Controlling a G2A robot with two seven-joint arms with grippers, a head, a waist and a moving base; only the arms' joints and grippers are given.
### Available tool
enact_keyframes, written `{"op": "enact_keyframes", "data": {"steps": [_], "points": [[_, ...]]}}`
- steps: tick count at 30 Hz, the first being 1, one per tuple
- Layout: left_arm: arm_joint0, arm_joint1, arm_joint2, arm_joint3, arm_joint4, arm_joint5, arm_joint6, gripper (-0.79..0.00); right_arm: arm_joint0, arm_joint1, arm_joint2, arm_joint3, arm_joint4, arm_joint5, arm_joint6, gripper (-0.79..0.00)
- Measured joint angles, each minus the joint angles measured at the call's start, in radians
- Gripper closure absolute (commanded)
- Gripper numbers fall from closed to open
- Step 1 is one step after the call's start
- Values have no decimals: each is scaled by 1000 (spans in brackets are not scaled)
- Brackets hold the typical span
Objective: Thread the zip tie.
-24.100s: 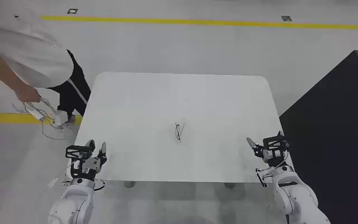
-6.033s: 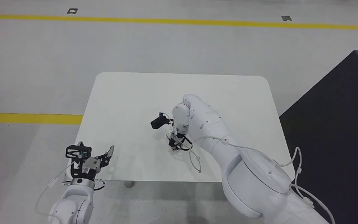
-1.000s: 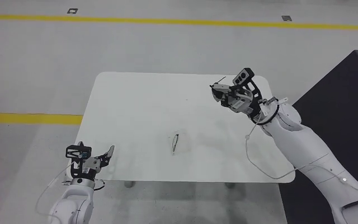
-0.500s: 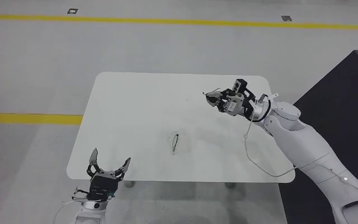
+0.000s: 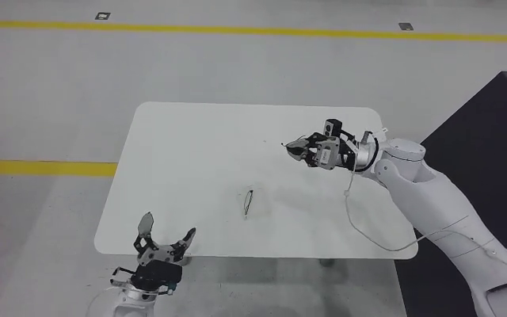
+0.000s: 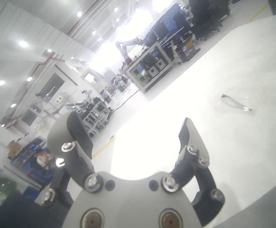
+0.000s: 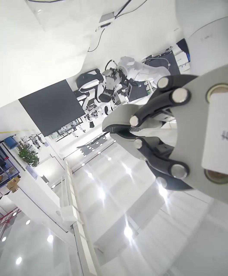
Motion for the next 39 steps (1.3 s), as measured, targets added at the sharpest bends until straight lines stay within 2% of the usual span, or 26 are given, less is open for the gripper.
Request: {"op": "enact_keyframes", "data": {"steps": [4,9,13,22,24,28,31,32,34,35,39], "points": [[27,7,41,-55,242,-14,28,-785,11,-12,-84,-85,-230,103,-107,0],[24,12,73,-110,335,-139,-20,-785,50,-42,-177,-102,-352,216,-97,0],[-3,11,88,-109,320,-268,-140,-785,74,-66,-220,-102,-390,207,-72,0],[-6,11,93,-103,326,-255,-113,-785,70,-67,-228,-111,-402,198,-67,0],[-33,11,117,-101,345,-314,-145,-785,67,-67,-250,-140,-465,197,-70,0],[-109,6,203,-145,394,-489,-233,-785,72,-70,-295,-200,-599,216,-15,0],[-135,2,243,-173,389,-541,-272,-785,82,-75,-319,-212,-661,226,20,0],[-141,1,249,-179,377,-552,-280,-751,85,-77,-321,-210,-664,222,36,0],[-153,0,252,-186,349,-564,-295,-588,90,-80,-323,-199,-672,217,62,0],[-156,-1,251,-188,335,-565,-303,-539,92,-82,-325,-197,-679,217,70,0],[-166,-2,252,-189,304,-570,-341,-502,97,-88,-339,-203,-708,203,119,0]]}}
